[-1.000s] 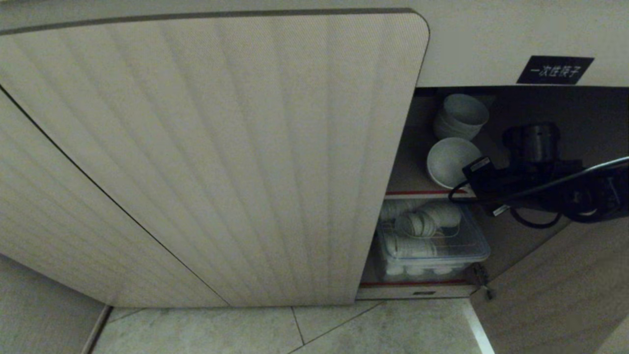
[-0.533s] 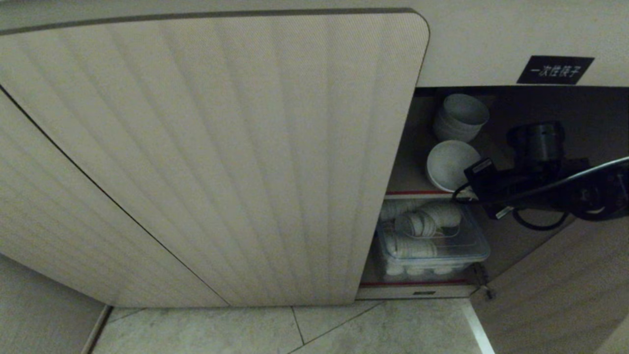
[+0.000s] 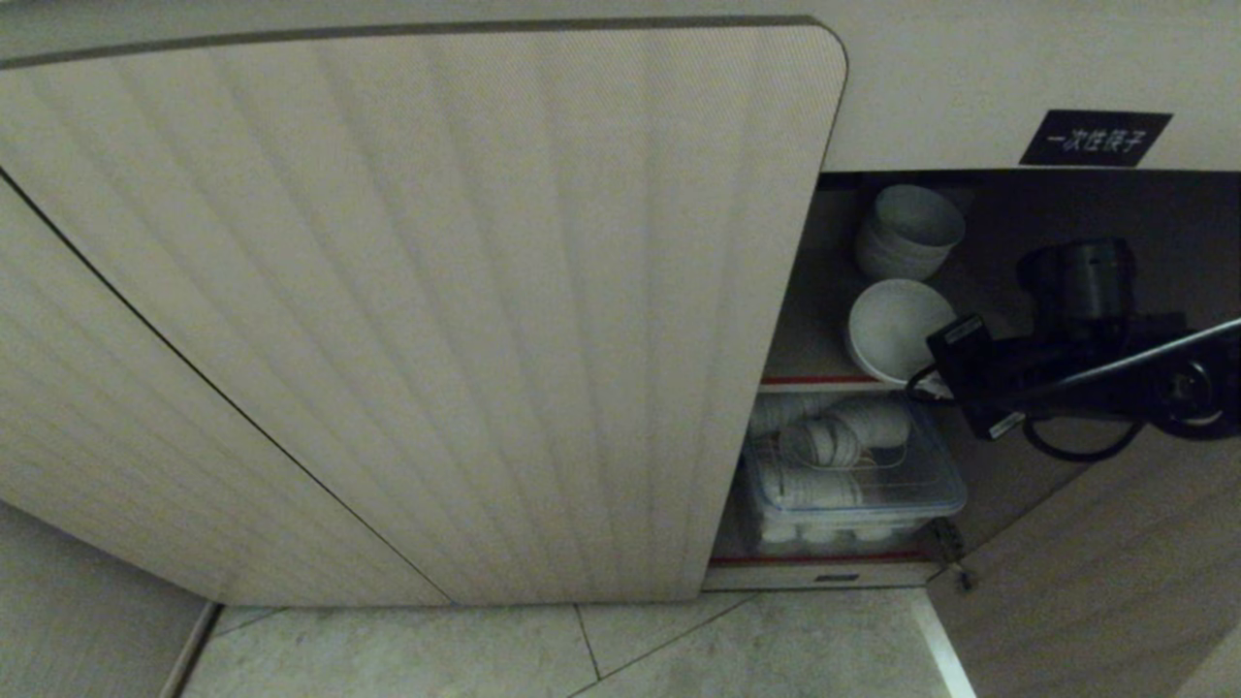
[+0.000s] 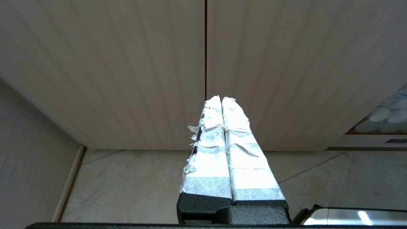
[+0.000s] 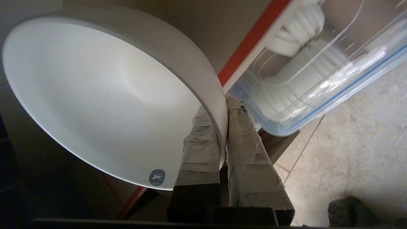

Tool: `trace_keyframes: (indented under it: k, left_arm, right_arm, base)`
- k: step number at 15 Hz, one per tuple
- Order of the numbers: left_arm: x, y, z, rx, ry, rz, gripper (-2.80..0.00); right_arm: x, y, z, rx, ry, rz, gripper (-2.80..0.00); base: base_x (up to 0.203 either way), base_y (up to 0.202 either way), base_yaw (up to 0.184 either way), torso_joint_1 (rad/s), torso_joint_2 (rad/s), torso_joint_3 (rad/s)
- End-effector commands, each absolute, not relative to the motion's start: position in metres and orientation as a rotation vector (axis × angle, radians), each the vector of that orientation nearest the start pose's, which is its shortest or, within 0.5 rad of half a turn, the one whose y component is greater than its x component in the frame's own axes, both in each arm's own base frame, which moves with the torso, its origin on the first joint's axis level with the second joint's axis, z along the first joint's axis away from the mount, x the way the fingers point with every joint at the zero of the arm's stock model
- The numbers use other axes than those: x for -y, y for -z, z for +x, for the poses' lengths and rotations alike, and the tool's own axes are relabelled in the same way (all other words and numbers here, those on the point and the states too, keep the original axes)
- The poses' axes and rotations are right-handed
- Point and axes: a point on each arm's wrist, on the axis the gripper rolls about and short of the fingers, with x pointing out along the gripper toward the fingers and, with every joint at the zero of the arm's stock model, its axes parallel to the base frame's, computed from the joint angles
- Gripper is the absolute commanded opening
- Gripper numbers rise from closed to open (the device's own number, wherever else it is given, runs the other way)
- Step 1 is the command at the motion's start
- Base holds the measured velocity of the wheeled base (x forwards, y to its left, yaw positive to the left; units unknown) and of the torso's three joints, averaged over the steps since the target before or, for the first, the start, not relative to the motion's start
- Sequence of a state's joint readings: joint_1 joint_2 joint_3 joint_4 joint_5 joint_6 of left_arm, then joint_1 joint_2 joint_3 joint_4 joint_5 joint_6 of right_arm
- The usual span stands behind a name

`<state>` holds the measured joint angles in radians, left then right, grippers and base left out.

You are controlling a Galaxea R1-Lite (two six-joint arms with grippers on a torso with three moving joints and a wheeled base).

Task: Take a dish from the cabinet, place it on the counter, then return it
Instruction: Place it on the table

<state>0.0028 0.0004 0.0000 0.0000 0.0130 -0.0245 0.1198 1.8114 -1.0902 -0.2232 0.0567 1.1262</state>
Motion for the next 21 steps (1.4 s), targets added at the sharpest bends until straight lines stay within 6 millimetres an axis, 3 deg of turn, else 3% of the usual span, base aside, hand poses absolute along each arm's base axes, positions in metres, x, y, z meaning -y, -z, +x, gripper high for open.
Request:
trace_keyframes:
  k: [1, 12, 21]
  left_arm:
    - [0.0, -0.075, -0.023, 0.0, -0.017, -0.026, -2.8]
    - [0.0, -0.075, -0.023, 0.0, -0.017, -0.026, -2.8]
    - [0.0, -0.075, -0.023, 0.0, -0.017, -0.025, -2.8]
  right_arm:
    - [-0.042, -0.187, 0.334, -0.539, 0.116, 1.093, -2.8]
    - [-0.039, -0.183, 0.308, -0.636, 0.065, 1.095, -2.8]
    - [-0.033, -0.177, 0.25, -0.732, 0.033, 0.985, -2.8]
  base:
    - [0.0, 0.0, 0.0, 0.0, 0.0, 0.0]
    - [0.0, 0.0, 0.0, 0.0, 0.0, 0.0]
    - [0.0, 0.0, 0.0, 0.0, 0.0, 0.0]
